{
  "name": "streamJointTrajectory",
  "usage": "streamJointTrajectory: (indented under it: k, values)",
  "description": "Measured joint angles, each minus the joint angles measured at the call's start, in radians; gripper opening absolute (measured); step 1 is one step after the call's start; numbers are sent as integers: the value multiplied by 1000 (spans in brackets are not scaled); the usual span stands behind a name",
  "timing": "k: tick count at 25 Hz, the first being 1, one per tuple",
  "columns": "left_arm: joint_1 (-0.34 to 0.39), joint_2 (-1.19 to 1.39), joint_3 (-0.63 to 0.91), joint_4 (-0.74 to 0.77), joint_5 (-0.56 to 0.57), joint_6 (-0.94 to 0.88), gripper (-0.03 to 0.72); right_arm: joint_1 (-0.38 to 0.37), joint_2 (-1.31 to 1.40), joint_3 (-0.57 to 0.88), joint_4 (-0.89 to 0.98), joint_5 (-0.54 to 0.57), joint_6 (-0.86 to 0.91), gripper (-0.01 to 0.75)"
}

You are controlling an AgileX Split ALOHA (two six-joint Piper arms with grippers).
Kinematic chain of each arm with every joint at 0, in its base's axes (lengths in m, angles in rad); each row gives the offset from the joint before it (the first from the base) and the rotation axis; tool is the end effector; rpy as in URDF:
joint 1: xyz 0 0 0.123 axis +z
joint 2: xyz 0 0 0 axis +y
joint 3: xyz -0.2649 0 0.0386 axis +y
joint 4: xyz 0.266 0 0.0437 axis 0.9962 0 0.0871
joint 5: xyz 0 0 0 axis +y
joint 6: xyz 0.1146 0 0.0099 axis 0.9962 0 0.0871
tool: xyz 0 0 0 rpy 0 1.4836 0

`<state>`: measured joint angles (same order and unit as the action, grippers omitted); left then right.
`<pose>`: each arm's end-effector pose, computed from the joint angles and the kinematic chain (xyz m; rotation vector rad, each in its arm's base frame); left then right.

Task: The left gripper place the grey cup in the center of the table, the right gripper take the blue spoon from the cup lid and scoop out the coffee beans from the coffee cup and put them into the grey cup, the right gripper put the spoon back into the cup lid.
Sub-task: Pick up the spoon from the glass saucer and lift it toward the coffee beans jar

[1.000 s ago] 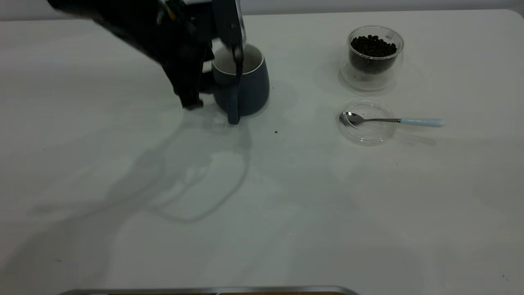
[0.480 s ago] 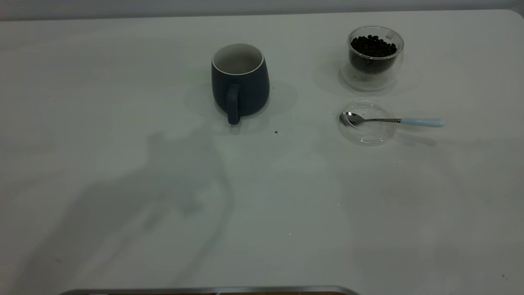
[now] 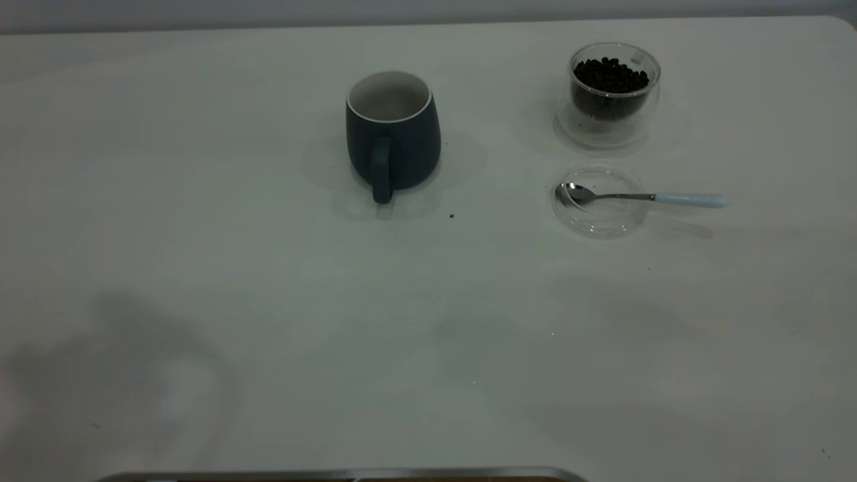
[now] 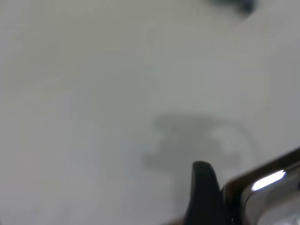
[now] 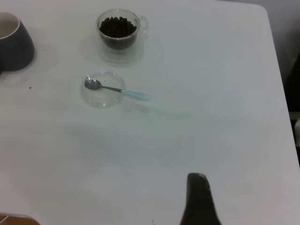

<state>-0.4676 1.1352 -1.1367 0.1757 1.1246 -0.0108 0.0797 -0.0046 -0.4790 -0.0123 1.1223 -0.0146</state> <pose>0.2292 -0.0954 0.3261 0.6252 2.5044 0.0578 0.0480 0.0026 0.2624 -0.0991 2.1200 0.0237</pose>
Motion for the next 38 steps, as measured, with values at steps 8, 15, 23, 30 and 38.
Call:
streamJointTrajectory:
  k: [8,15,23,30,38]
  values:
    - [1,-141,63,-41,41,-52,567,0,-1,0,0,0,1,565]
    - [1,-429,365,-150,41,-6,567,0,-1,0,0,0,1,565]
    - [0,-709,576,-163,35,11,567,0,-1,0,0,0,1,565]
    - [0,-849,642,-166,6,11,567,0,-1,0,0,0,0,565]
    - [0,-945,653,-167,4,11,567,0,-1,0,0,0,0,565]
